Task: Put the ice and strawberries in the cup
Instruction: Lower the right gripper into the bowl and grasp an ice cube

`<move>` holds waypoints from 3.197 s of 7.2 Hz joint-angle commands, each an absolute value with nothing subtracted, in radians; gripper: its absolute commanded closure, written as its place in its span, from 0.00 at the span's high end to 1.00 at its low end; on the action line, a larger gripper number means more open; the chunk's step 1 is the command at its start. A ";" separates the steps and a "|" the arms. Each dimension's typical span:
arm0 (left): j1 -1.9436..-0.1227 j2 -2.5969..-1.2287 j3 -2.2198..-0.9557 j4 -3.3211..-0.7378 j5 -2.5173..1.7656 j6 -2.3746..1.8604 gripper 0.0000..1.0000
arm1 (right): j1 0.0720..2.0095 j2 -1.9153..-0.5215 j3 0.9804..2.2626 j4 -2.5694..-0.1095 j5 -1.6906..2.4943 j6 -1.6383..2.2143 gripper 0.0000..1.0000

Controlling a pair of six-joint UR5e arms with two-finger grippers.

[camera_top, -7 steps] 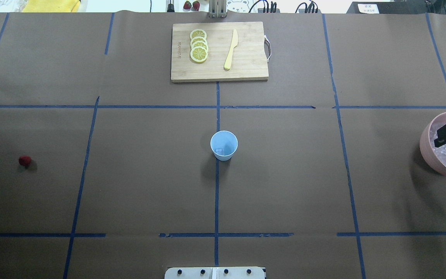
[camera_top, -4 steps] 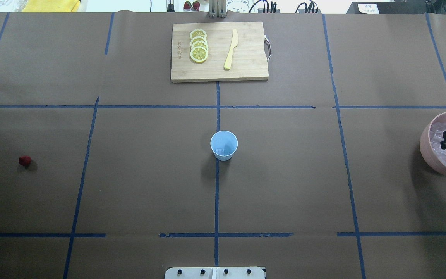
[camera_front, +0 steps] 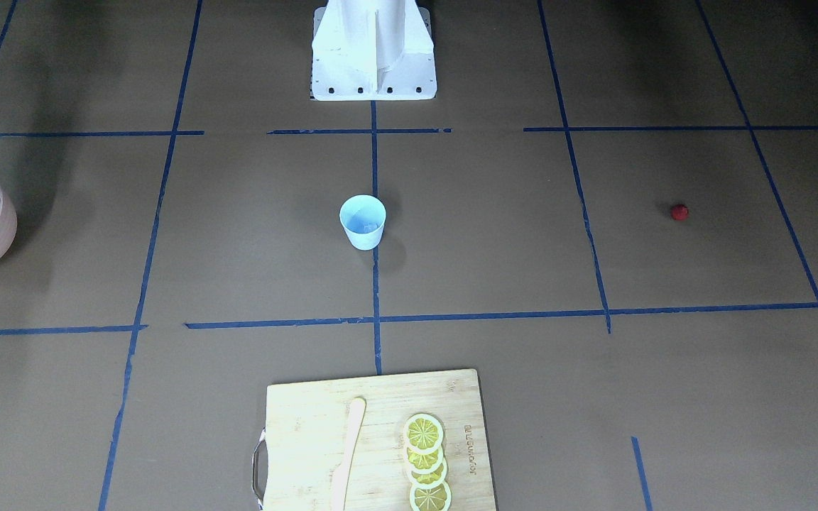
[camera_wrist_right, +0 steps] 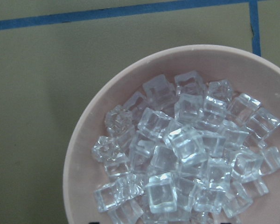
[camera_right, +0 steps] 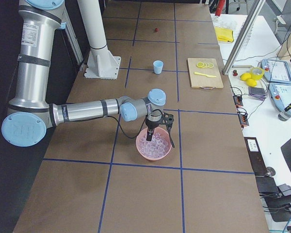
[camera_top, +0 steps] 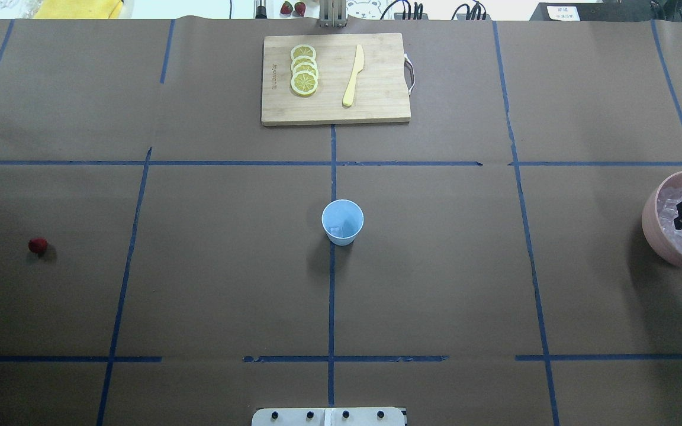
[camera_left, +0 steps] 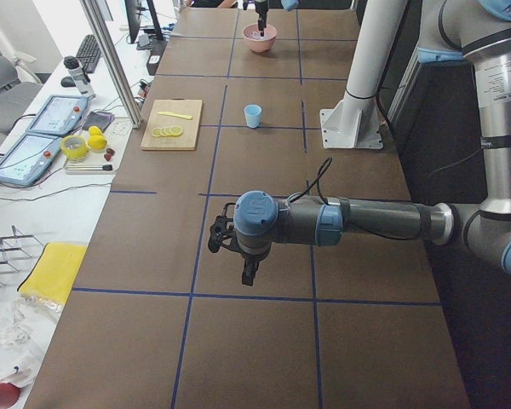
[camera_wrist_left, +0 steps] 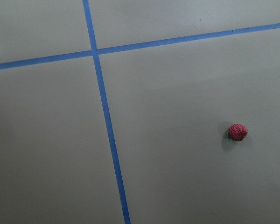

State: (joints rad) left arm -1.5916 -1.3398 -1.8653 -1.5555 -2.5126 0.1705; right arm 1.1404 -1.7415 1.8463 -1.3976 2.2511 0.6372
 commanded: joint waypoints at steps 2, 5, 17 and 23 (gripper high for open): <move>-1.591 -1.339 -1.865 -1.557 -2.513 0.169 1.00 | 1.140 -1.732 1.813 -1.397 2.249 0.614 0.89; -1.591 -1.339 -1.873 -1.557 -2.513 0.167 1.00 | 1.138 -1.697 1.776 -1.397 2.247 0.617 0.89; -1.592 -1.338 -1.875 -1.555 -2.514 0.166 1.00 | 1.126 -1.697 1.766 -1.397 2.247 0.615 0.52; -1.592 -1.336 -1.879 -1.555 -2.514 0.166 1.00 | 1.134 -1.712 1.857 -1.399 2.250 0.614 0.00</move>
State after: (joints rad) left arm -1.5923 -1.3364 -1.8797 -1.5554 -2.5142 0.1657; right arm 1.1298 -1.7016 1.8042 -1.3966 2.2494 0.6129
